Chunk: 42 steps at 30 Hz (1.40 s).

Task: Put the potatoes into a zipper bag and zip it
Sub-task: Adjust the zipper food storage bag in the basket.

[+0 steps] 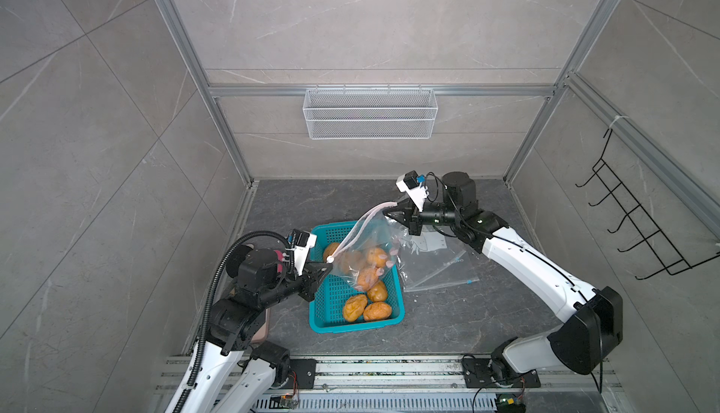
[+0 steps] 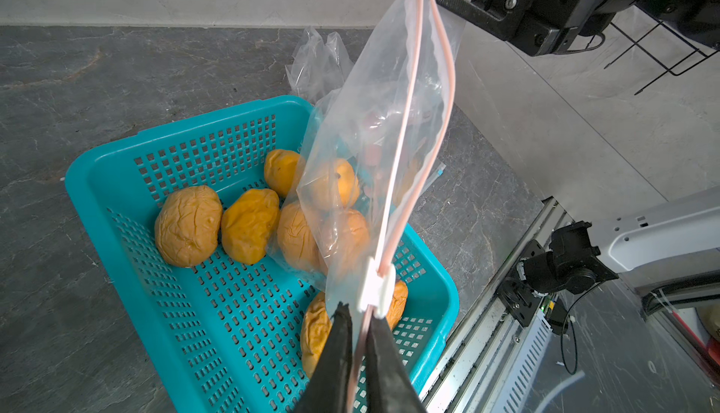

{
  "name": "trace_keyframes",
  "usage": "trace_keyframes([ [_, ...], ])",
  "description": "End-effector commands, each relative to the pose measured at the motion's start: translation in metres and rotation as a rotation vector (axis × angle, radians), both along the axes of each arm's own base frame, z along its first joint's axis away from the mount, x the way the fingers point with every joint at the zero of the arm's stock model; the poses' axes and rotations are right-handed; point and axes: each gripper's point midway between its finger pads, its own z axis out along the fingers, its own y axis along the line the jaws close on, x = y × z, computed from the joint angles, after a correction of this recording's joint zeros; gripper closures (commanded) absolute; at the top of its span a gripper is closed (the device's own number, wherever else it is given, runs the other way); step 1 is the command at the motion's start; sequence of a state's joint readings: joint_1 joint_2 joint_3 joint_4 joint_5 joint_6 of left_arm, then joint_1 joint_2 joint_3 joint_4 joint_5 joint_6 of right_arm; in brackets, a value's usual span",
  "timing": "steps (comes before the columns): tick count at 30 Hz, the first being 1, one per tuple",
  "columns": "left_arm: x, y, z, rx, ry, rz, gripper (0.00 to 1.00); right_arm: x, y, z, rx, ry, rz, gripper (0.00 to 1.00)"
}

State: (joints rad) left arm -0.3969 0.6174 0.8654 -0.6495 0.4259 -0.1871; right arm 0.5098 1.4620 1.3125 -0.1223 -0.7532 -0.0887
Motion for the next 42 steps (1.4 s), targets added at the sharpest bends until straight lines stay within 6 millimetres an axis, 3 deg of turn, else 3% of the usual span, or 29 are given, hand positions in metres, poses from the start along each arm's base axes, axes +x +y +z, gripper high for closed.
trace_keyframes([
  [1,0.000,-0.003,0.008,-0.029,-0.025,-0.011,0.91,-0.004,-0.004,0.013,0.021,-0.025,0.001,1.00],
  [5,0.003,-0.002,0.006,-0.021,-0.012,0.002,0.98,-0.002,-0.005,0.014,0.022,-0.022,-0.008,1.00],
  [34,0.002,0.001,0.001,-0.020,-0.005,0.023,0.92,-0.001,-0.006,0.015,0.031,-0.017,-0.012,1.00],
  [37,0.001,0.002,0.002,-0.020,-0.007,0.024,0.99,-0.001,-0.006,0.016,0.031,-0.018,-0.014,1.00],
  [42,0.004,0.008,0.014,0.005,-0.028,0.055,1.00,-0.001,-0.004,0.018,0.045,-0.005,-0.013,1.00],
])
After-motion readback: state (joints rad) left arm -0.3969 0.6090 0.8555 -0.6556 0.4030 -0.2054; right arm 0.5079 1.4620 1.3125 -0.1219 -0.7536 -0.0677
